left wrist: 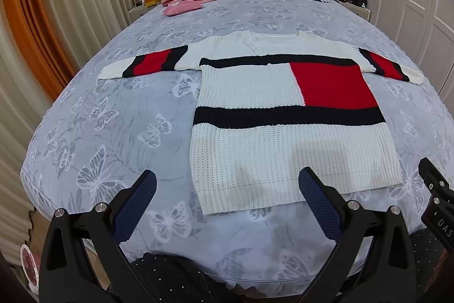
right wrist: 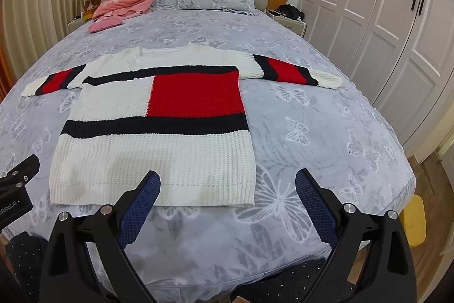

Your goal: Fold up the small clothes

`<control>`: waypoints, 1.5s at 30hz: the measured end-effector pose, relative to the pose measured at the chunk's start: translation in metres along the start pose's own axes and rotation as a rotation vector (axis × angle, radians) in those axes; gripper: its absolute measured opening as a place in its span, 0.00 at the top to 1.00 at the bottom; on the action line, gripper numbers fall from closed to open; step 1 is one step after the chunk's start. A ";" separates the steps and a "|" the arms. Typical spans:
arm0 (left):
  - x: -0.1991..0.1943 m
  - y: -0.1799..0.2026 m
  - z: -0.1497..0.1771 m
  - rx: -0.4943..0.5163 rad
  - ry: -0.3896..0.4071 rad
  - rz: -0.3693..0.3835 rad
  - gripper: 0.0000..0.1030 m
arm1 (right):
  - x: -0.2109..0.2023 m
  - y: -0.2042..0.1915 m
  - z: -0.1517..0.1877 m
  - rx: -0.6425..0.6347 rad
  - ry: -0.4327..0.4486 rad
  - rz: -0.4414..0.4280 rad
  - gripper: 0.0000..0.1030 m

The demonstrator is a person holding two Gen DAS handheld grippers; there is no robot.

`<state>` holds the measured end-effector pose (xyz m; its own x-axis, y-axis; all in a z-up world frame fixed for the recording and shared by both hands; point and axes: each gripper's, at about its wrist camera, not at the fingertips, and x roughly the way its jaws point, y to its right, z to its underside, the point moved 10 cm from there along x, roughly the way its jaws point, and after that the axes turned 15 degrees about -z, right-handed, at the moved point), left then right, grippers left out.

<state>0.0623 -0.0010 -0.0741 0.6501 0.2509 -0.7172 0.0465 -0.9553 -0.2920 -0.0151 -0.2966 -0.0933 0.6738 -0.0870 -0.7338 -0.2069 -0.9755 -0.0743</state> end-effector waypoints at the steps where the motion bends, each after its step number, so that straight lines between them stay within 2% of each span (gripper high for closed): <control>1: 0.000 0.000 0.000 -0.001 0.001 -0.003 0.05 | 0.000 0.000 0.000 0.000 0.000 -0.001 0.08; 15: 0.007 -0.001 -0.001 0.001 -0.003 -0.010 0.05 | 0.008 -0.004 0.003 0.005 -0.008 -0.015 0.08; 33: 0.054 0.020 -0.010 0.015 -0.065 -0.019 0.05 | 0.054 0.008 -0.014 -0.009 -0.057 -0.019 0.08; 45: 0.056 0.022 -0.011 0.022 -0.064 -0.021 0.05 | 0.059 0.004 -0.012 -0.014 -0.061 -0.023 0.08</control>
<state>0.1080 -0.0092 -0.1138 0.5995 0.2813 -0.7493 0.0424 -0.9461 -0.3212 0.0325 -0.3083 -0.1287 0.6339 -0.0526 -0.7716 -0.1819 -0.9798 -0.0827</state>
